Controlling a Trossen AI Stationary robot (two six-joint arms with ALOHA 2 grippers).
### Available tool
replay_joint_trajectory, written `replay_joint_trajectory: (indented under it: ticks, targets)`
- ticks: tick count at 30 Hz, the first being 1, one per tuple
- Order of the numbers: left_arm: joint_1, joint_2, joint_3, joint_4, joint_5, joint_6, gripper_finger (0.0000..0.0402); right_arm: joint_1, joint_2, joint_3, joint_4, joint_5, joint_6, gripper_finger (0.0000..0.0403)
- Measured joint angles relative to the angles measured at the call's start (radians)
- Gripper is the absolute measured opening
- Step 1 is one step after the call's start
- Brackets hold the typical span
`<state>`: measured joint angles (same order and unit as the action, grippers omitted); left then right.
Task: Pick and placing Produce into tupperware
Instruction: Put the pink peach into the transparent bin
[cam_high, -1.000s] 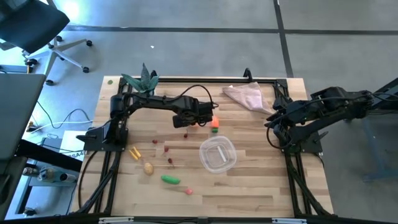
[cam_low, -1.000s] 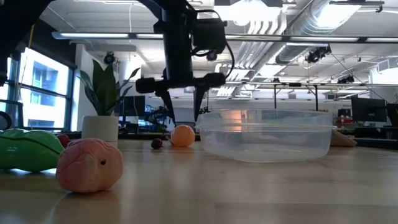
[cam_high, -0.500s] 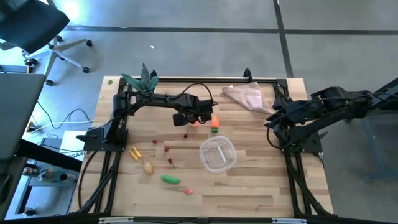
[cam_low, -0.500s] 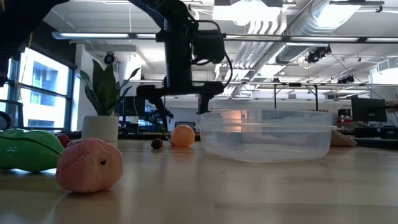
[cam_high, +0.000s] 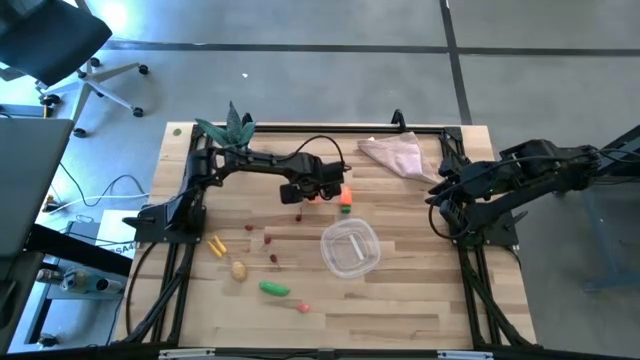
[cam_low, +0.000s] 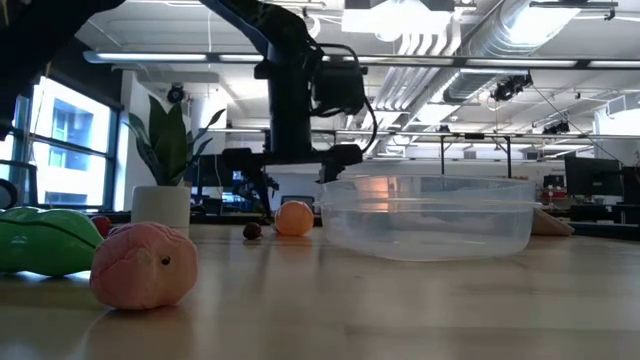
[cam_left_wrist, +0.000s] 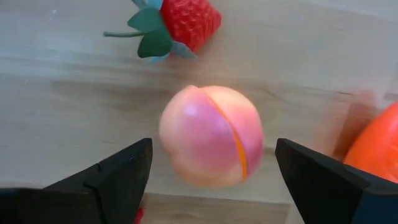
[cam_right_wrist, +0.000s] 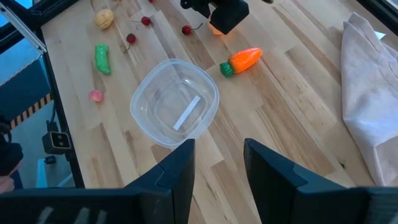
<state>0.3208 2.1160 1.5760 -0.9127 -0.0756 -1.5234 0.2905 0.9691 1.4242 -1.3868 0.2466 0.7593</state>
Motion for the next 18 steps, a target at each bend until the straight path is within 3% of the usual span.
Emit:
replay_joint_trajectory:
  ticks: [18]
  targets:
    - [0.006, 0.014, -0.001, 0.005, 0.042, 0.004, 0.0224, 0.000, 0.000, 0.000, 0.000, 0.000, 0.000, 0.0130]
